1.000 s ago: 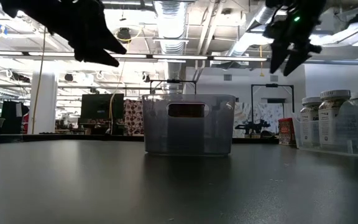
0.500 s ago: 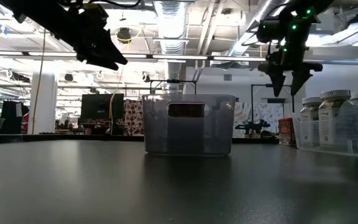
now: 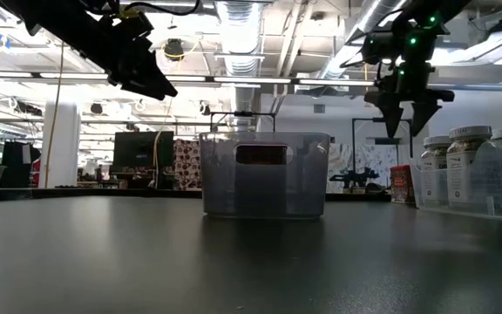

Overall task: Sort spices by type
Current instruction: Put the red seasoning can into the black bin

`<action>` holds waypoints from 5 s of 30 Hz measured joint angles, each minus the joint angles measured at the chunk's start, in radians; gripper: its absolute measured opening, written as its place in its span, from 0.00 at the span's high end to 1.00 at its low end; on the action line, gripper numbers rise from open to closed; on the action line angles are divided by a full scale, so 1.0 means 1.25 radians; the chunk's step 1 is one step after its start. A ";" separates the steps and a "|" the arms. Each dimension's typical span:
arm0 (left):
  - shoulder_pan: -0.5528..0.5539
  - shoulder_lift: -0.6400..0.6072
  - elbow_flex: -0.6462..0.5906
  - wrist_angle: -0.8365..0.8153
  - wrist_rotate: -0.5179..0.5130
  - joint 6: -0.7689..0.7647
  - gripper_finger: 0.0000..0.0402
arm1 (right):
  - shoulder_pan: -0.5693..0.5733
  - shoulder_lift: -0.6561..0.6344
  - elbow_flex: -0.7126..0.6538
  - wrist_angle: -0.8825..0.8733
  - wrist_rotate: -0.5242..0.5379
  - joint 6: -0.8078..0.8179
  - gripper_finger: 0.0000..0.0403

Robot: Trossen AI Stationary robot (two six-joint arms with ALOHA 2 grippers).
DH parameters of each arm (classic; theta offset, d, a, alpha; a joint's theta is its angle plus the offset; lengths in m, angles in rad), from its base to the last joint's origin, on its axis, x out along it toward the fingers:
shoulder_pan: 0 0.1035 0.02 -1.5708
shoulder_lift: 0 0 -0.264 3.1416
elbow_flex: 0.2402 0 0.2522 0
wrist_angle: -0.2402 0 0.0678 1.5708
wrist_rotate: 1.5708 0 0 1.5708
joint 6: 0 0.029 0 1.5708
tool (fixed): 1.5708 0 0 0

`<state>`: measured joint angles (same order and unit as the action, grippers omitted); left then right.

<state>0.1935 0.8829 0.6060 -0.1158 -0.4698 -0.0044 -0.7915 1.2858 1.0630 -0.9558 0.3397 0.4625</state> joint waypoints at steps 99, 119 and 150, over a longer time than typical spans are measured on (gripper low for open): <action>-0.143 0.414 0.300 0.251 -0.255 0.271 0.14 | 0.268 -0.114 -0.001 0.182 -0.233 0.154 0.41; -0.132 0.473 0.433 0.206 0.112 0.125 0.14 | 0.544 -0.160 -0.001 0.308 -0.186 -0.050 0.41; -0.146 0.454 0.442 0.108 0.057 0.145 0.14 | 0.583 -0.149 0.000 0.360 -0.164 0.005 0.41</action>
<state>0.0105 1.4507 1.1587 0.0194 -0.3980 0.1774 -0.0626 1.0997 1.0630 -0.5064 0.1347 0.4692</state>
